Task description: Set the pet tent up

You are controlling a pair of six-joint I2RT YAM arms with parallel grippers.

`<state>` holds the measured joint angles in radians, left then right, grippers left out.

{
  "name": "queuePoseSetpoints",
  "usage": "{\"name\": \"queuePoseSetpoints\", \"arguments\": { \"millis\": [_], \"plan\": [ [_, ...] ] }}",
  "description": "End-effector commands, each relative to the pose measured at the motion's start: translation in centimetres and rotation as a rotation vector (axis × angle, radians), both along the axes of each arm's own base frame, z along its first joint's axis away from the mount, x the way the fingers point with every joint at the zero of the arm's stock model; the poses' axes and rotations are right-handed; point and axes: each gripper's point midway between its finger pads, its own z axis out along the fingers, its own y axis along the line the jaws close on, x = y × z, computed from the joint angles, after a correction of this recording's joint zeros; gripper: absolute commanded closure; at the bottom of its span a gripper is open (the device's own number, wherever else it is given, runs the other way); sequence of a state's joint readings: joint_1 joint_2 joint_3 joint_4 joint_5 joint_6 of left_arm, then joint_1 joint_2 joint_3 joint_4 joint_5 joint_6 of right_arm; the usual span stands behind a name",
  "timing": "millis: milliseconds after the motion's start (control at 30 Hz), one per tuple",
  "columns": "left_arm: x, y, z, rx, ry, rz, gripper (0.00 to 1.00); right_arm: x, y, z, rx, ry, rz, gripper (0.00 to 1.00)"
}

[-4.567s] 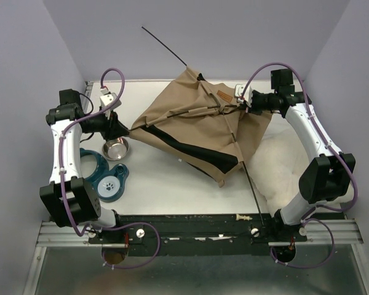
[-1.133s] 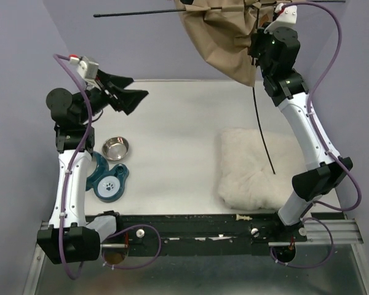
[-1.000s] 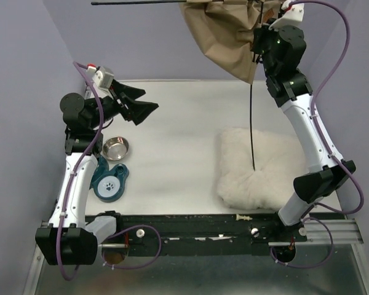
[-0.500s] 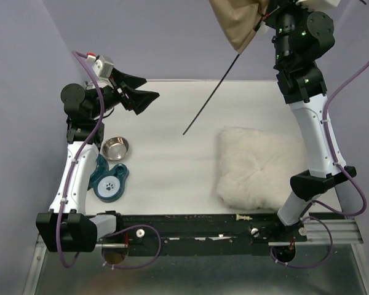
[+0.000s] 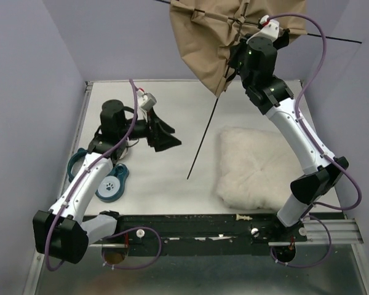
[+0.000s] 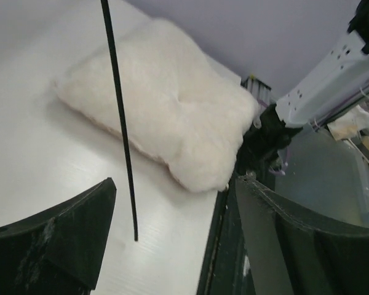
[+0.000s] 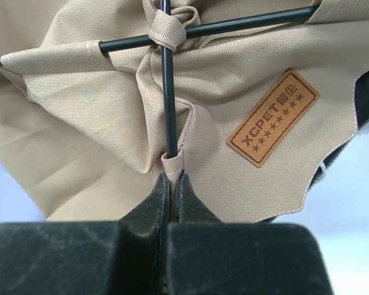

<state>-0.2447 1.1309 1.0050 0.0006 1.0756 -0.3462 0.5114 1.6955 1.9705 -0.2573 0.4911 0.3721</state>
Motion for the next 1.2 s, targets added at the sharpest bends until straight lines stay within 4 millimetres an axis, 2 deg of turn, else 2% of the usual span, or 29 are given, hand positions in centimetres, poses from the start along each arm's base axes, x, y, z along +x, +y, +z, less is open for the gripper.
{"name": "queuePoseSetpoints", "arguments": {
  "millis": [0,100,200,267,433,567,700,800,867,1167],
  "plan": [
    [-2.9,-1.7,-7.6,0.077,0.248,-0.034,0.13,-2.2,-0.8,-0.6,0.089,0.054,-0.011,0.99],
    [-4.3,-2.7,-10.4,0.121,0.243,-0.040,0.13,-3.2,-0.1,-2.9,0.106,0.129,0.028,0.99],
    [-5.5,-2.7,-13.2,0.153,0.272,-0.047,0.12,-4.8,0.2,-3.7,0.107,0.149,0.050,0.99],
    [-7.0,-2.8,-14.4,0.156,0.306,-0.095,0.13,-5.7,-0.1,-4.2,0.108,0.157,0.048,0.99],
    [-11.7,-4.3,-15.8,0.136,0.333,-0.230,0.12,-7.2,-0.6,-5.4,0.125,0.184,0.052,0.99],
    [-14.5,-5.2,-16.5,0.106,0.379,-0.278,0.13,-7.5,-0.6,-6.3,0.135,0.213,0.054,0.99],
    [-15.7,-5.5,-15.9,0.068,0.374,-0.315,0.18,-8.3,-0.4,-7.6,0.140,0.257,0.074,0.99],
    [-16.6,-5.4,-16.3,0.071,0.391,-0.331,0.28,-8.5,-0.5,-8.9,0.133,0.285,0.072,0.99],
    [-17.4,-5.5,-16.8,0.084,0.406,-0.339,0.32,-8.7,-0.5,-9.2,0.135,0.288,0.073,0.99],
    [-19.2,-6.3,-18.7,0.133,0.458,-0.328,0.39,-9.1,-0.5,-9.7,0.147,0.309,0.077,0.99]
  ]
}}
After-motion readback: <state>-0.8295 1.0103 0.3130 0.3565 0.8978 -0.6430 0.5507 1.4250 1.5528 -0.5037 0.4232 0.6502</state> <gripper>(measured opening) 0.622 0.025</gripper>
